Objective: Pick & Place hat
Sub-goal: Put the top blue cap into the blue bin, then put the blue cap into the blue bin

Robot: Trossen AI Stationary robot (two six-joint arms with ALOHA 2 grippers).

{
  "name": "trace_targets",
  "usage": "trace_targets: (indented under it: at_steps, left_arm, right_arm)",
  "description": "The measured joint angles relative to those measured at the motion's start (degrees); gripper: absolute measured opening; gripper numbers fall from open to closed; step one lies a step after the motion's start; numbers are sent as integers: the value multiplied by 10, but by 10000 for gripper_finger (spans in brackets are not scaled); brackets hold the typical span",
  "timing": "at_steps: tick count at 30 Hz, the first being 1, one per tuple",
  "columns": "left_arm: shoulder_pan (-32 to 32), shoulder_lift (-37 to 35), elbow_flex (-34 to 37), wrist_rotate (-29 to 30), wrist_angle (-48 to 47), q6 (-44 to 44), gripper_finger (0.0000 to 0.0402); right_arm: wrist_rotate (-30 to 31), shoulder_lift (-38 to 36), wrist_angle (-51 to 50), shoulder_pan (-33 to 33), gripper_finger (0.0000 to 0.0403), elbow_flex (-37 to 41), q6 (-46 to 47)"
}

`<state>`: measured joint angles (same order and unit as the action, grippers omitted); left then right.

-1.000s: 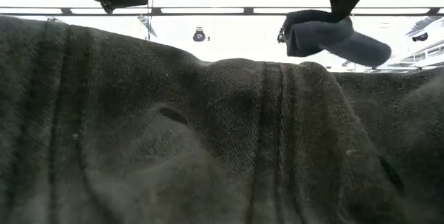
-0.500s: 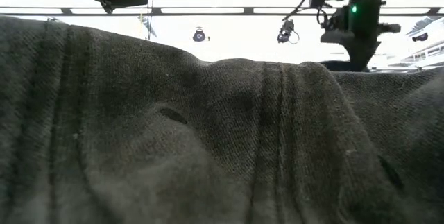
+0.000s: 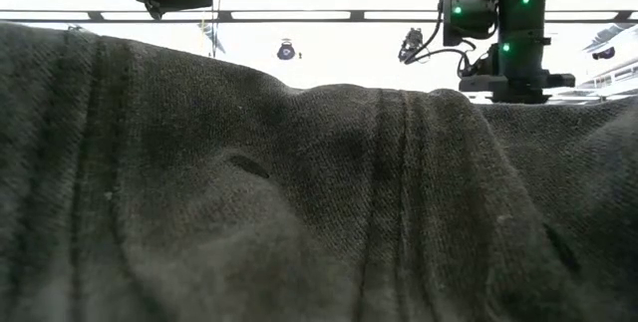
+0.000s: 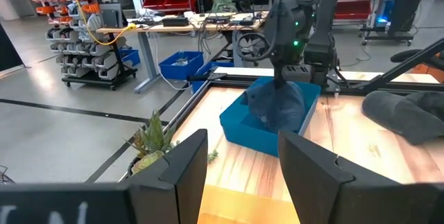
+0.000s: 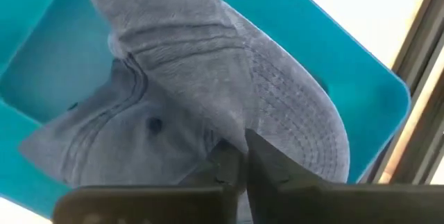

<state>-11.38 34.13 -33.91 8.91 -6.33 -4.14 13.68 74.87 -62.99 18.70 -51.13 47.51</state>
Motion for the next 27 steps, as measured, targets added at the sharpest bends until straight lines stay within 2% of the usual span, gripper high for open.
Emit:
trace_targets:
  at_steps: [10,15,20,23,27]
  left_arm:
    - [0,0,0,0,0,1,181]
    - [0,0,0,-2,0,5,181]
    - [1,0,0,-73,0,7,181]
    - [12,10,0,-113,3,31,180]
    - [45,40,0,-117,3,24,180]
  right_arm:
    - [-8,0,5,15,74,-2,-19]
    - [-13,0,0,14,96,-31,-50]
    - [-13,0,7,3,107,-89,-76]
    - [-13,0,50,-16,107,-122,-101]
    - [-37,0,165,-52,107,-141,-171]
